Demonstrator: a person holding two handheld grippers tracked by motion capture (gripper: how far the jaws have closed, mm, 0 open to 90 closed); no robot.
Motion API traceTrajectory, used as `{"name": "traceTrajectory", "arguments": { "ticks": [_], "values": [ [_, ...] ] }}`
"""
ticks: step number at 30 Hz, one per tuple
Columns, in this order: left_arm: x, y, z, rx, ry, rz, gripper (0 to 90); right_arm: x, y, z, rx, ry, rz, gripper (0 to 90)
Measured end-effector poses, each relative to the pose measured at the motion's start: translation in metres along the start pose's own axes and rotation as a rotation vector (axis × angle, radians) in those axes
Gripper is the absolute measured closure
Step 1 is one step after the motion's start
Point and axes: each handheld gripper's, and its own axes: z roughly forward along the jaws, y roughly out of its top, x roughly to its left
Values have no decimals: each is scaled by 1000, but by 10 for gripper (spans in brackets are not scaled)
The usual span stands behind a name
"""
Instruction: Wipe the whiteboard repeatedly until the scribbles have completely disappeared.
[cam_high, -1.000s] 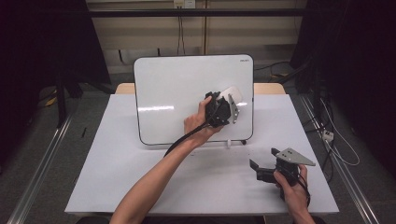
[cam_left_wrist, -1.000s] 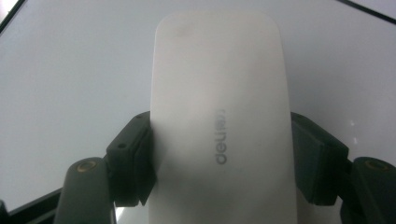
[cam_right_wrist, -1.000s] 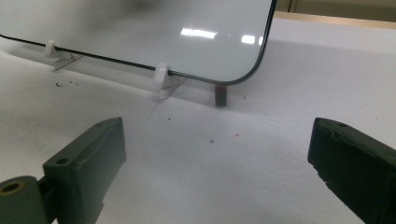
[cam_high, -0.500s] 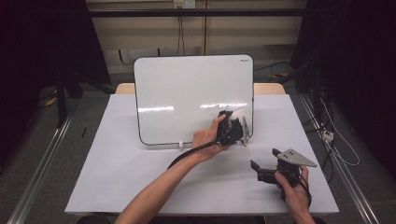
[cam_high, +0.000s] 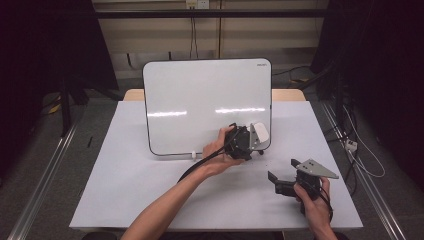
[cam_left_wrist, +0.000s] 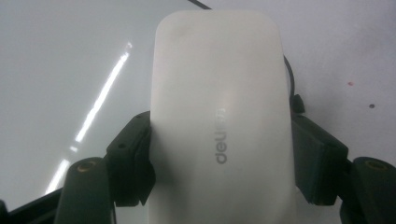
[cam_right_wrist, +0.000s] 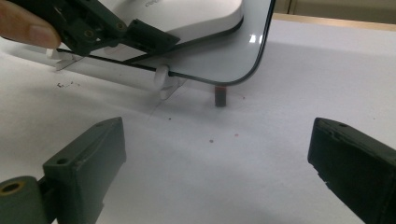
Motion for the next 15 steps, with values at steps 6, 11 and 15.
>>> {"name": "traceTrajectory", "arguments": {
  "ticks": [6,11,15],
  "values": [
    [6,-10,-18,-62,-9,-109,312,1,1,1,1,-5,3,44],
    [17,-16,-39,-108,25,-164,312,5,4,2,0,-1,-4,44],
    [23,-24,-57,-130,81,-193,312,5,4,2,3,-4,-9,43]
  ]
}}
